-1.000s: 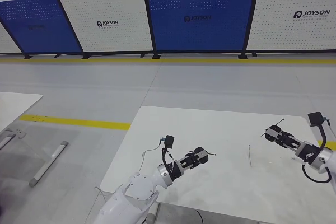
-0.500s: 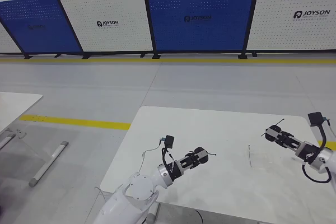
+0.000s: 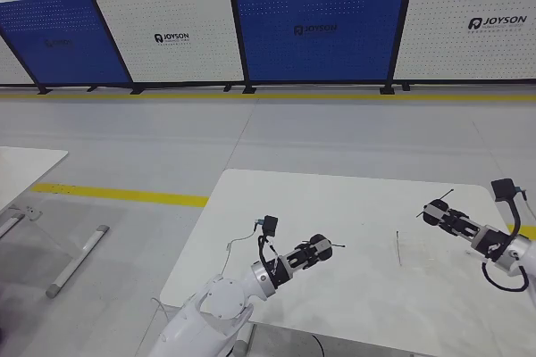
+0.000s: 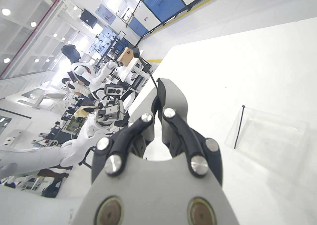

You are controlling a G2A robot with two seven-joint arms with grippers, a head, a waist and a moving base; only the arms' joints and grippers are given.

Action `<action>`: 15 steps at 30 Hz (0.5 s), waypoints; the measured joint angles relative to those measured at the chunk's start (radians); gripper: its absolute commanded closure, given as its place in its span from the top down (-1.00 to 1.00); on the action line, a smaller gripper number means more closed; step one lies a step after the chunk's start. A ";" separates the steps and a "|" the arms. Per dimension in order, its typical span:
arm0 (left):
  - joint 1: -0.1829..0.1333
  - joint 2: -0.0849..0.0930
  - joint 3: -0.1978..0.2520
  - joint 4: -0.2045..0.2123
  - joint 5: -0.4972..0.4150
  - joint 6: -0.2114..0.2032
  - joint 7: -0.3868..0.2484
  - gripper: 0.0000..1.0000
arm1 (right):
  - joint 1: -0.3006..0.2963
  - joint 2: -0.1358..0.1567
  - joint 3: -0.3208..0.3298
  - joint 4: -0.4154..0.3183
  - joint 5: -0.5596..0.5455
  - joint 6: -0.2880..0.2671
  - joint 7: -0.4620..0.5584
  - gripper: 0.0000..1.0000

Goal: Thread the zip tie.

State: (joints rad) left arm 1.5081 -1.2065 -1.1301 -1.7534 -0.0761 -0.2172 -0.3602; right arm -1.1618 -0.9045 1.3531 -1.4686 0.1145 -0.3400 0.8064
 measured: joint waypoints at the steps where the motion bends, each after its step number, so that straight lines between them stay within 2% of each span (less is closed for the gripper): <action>1: -0.003 0.000 0.000 0.003 0.008 0.004 0.013 -1.00 | 0.000 0.000 0.000 0.000 0.000 0.000 0.000 -1.00; 4: -0.017 -0.001 -0.001 0.014 0.054 0.021 0.065 -1.00 | -0.003 -0.001 0.000 0.000 0.001 0.004 -0.005 -1.00; 7: -0.031 -0.001 0.011 0.023 0.174 0.055 0.132 -1.00 | -0.026 -0.008 -0.013 -0.017 -0.011 0.028 -0.082 -1.00; 9: -0.040 -0.003 0.027 0.029 0.200 0.064 0.120 -1.00 | -0.047 -0.015 -0.028 -0.036 -0.023 0.040 -0.156 -1.00; 15: -0.043 -0.003 0.028 0.031 0.187 0.063 0.110 -1.00 | -0.055 -0.017 -0.034 -0.045 -0.020 0.041 -0.176 -1.00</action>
State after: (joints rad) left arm 1.4654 -1.2092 -1.1016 -1.7229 0.1108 -0.1539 -0.2499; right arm -1.2172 -0.9216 1.3194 -1.5134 0.0946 -0.2988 0.6304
